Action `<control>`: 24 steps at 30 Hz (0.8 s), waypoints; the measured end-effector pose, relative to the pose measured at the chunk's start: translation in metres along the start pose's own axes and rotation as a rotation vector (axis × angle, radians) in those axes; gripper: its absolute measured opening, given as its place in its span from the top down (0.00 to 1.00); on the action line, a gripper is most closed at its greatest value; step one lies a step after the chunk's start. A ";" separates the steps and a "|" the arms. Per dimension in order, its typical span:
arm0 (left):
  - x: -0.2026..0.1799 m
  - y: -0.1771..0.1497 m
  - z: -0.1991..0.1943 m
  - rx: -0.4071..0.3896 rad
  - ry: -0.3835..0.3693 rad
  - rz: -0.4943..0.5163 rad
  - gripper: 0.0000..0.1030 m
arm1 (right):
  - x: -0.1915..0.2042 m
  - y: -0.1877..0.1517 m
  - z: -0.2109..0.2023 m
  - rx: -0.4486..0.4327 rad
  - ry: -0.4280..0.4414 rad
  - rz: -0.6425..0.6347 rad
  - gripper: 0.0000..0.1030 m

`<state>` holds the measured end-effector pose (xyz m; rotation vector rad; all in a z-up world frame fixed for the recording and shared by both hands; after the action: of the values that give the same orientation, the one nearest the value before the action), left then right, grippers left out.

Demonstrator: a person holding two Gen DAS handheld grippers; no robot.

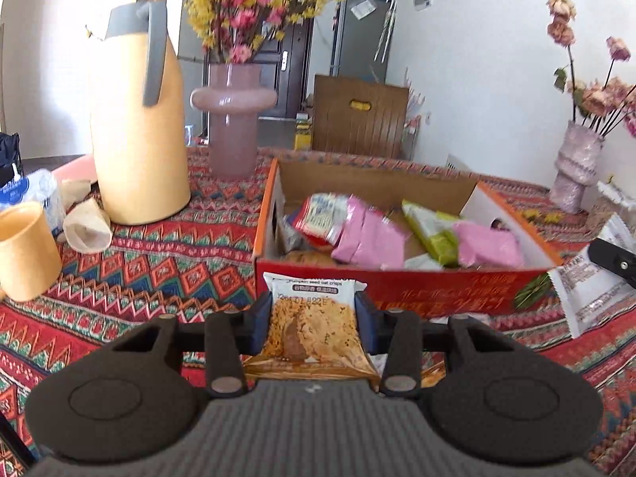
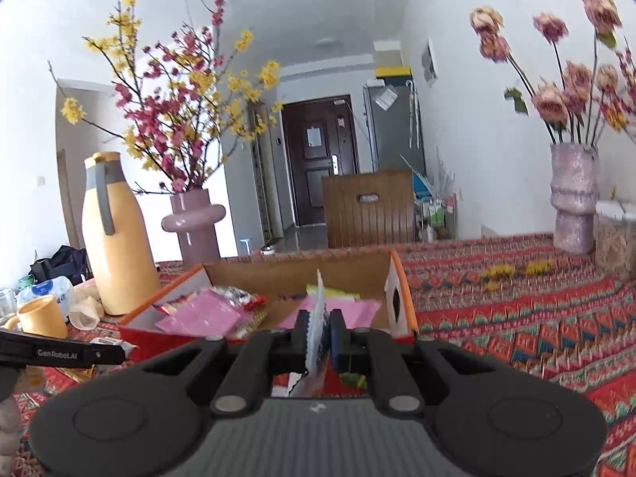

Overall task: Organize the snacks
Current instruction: 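Carry both held packets over the red box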

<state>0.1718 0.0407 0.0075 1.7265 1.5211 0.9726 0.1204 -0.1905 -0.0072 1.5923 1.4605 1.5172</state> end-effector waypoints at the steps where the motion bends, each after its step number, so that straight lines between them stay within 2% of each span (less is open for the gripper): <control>1: -0.001 0.003 -0.002 -0.008 -0.004 0.001 0.58 | 0.003 0.004 -0.001 -0.006 0.003 -0.009 0.91; 11: -0.012 0.049 -0.003 -0.076 -0.015 0.033 0.58 | 0.032 0.036 0.034 0.011 0.028 -0.039 0.91; 17: -0.011 0.071 0.021 -0.100 0.014 0.001 0.58 | 0.050 0.041 0.079 0.051 0.036 -0.029 0.91; 24: -0.007 0.079 0.062 -0.111 0.055 -0.030 0.58 | 0.044 0.037 0.127 0.074 0.039 0.063 0.91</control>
<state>0.2652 0.0240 0.0409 1.6075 1.4946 1.0767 0.2411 -0.1235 0.0100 1.6748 1.5168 1.5540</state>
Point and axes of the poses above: each gripper's, at about its wrist camera, not at the fingertips, and z roughly the way its jaws point, x to its left, y to its top, the point moved 2 cm from there along z, roughly the way its jaws point, and after that the axes turned 14 degrees about z, right-handed, at the moved point
